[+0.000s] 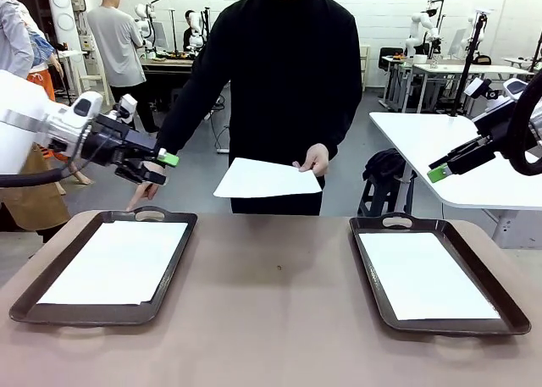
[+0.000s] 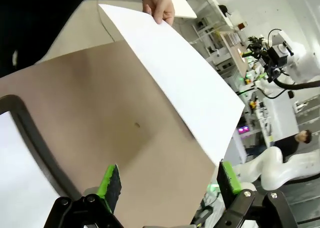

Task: Sort the A4 documents.
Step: Receive the A4 Paper.

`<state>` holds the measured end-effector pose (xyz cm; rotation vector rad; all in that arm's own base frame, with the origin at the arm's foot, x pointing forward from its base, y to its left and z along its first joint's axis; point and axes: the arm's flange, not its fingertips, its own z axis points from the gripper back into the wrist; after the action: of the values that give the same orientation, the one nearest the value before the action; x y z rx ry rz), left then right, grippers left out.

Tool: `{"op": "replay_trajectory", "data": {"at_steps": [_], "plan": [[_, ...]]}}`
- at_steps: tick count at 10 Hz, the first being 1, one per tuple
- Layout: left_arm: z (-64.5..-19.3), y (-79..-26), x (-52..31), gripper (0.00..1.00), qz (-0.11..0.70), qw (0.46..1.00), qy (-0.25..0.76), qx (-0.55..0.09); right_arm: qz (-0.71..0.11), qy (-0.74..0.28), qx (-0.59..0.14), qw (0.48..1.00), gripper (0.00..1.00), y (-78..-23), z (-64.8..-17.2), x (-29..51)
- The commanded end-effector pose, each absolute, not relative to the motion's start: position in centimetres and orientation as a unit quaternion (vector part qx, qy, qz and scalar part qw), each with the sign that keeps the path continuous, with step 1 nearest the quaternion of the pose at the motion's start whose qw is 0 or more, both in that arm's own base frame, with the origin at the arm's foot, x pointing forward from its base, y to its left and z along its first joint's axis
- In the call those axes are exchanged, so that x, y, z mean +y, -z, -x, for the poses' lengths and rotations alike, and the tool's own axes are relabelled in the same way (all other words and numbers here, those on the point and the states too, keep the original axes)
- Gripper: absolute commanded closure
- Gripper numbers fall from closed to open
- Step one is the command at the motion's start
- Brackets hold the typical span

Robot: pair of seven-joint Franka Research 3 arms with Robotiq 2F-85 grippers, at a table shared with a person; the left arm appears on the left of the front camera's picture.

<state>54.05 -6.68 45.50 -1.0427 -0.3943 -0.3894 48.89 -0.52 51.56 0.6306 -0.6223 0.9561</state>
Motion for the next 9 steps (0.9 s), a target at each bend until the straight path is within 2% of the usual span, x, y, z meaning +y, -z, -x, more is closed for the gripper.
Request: {"op": "replay_trajectory", "data": {"at_steps": [1, 5, 7, 9], "plan": [[-57.2, -45.5, -7.4, 0.00, 0.523, 0.825, 0.143, -0.159, -0.297, -0.445, -0.290, 0.793, 0.00, -51.5, -48.9, -0.5], [-61.8, -41.4, -10.9, 0.00, 0.537, 0.836, 0.083, -0.080, -0.297, -0.445, -0.290, 0.793, 0.00, -51.5, -48.9, -0.5], [-63.8, -40.0, -12.8, 0.00, 0.547, 0.830, 0.090, -0.059, -0.297, -0.445, -0.290, 0.793, 0.00, -51.5, -48.9, -0.5], [-63.8, -39.3, -16.0, 0.00, 0.559, 0.823, 0.093, -0.044, -0.297, -0.445, -0.290, 0.793, 0.00, -51.5, -48.9, -0.5]]}}
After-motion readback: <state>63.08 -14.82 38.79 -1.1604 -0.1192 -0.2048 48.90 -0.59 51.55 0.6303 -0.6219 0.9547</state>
